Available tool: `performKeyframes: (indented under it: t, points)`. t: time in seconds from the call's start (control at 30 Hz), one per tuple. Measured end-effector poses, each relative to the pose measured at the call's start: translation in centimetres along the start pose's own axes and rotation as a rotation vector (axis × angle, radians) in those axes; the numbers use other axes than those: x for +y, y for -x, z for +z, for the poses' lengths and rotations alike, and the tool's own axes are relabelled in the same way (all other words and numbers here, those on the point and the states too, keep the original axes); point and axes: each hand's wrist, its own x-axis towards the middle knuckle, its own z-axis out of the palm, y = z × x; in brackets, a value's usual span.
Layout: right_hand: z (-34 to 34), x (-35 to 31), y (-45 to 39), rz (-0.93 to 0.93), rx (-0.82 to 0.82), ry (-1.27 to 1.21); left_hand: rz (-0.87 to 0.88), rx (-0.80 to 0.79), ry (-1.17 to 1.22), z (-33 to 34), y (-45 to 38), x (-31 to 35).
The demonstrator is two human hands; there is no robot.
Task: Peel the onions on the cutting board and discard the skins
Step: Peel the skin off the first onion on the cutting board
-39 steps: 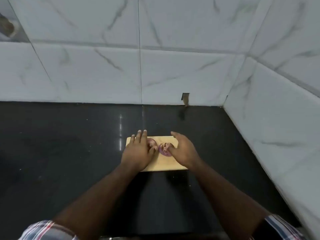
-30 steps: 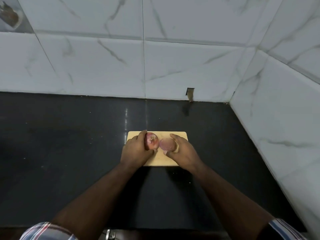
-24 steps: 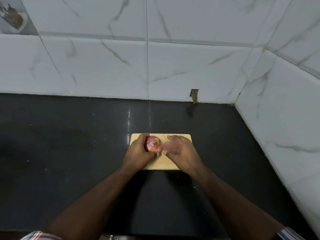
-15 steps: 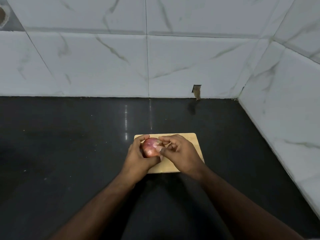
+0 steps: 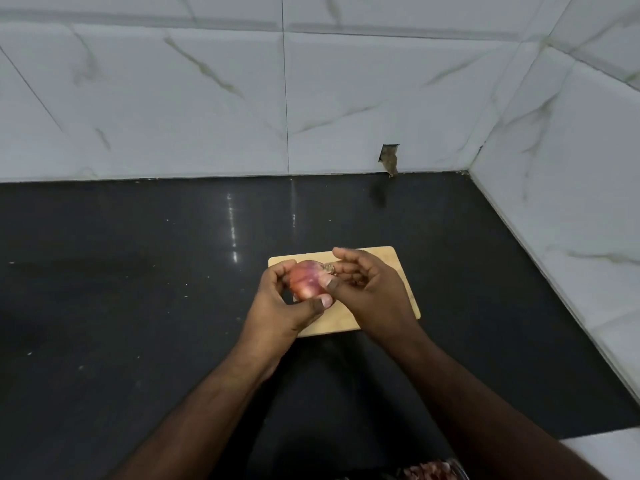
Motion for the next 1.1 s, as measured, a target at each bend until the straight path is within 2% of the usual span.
performKeyframes:
  t: [0.13, 0.33, 0.43, 0.5, 0.6, 0.67, 0.8, 0.97, 1.1]
  points:
    - [-0.3, -0.2, -0.4, -0.019, 0.031, 0.078, 0.090, 0.051, -0.144, 1.2, 0.4, 0.1]
    - [-2.5, -0.3, -1.5, 0.007, -0.036, 0.090, 0.091, 0.099, -0.063, 3.5, 0.4, 0.1]
    - [-4.0, 0.4, -2.6, -0.014, -0.123, 0.201, 0.072, 0.158, -0.033, 3.8, -0.1, -0.3]
    - [-5.6, 1.6, -4.1, -0.024, -0.178, 0.408, 0.026, 0.193, 0.008, 3.5, -0.5, -0.7]
    - [-6.7, 3.9, -5.5, 0.051, -0.389, 0.623, -0.069, 0.185, 0.135, 2.7, -0.9, -1.5]
    - [-5.9, 5.0, -5.9, 0.010, -0.454, 0.646, -0.121, 0.163, 0.206, 2.4, -0.9, -2.0]
    - [-2.8, 4.7, -7.7, -0.083, -0.367, 0.575, -0.146, 0.142, 0.236, 2.6, -0.6, -2.5]
    - [0.7, 3.5, -10.9, -0.205, -0.499, 0.592, -0.147, 0.187, 0.228, 1.4, 0.6, -2.3]
    - [2.1, 3.7, -11.5, -0.243, -0.598, 0.650, -0.163, 0.165, 0.239, 0.8, 0.9, -2.2]
